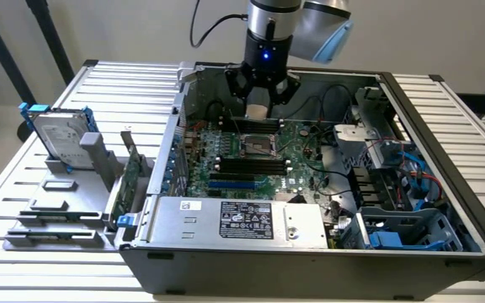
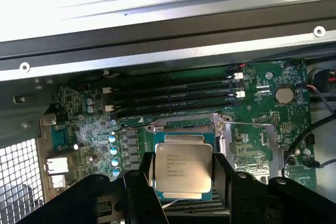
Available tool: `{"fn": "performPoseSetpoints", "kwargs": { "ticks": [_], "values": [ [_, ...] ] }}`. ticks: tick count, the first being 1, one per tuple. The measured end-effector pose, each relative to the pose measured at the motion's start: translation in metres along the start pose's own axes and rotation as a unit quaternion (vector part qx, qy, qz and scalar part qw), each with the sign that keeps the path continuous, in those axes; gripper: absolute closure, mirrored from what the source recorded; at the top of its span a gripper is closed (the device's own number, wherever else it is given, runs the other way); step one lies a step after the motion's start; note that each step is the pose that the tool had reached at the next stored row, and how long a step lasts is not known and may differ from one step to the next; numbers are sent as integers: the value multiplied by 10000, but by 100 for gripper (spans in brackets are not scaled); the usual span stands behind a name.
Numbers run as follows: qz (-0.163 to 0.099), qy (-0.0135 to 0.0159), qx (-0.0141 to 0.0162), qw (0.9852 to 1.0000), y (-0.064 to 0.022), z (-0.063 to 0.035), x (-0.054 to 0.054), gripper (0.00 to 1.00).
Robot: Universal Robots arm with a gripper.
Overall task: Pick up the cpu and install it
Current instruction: 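Place the cpu into insertion slot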
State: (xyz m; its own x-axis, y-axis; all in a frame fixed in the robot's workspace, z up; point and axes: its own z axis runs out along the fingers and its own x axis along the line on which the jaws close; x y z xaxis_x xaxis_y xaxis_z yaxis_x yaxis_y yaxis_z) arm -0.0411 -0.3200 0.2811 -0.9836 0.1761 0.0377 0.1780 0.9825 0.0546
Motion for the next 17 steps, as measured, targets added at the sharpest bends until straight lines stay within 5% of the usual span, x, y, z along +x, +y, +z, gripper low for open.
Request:
{"fn": "performPoseSetpoints", "kwargs": {
  "ticks": [4, 9, 17],
  "values": [
    [358, -19, -14, 9994, -1, 17, -1, 45],
    [809, -44, -31, 9967, -2, 36, -2, 45],
    [1530, -84, -58, 9882, -4, 67, -3, 45]
  ]
}}
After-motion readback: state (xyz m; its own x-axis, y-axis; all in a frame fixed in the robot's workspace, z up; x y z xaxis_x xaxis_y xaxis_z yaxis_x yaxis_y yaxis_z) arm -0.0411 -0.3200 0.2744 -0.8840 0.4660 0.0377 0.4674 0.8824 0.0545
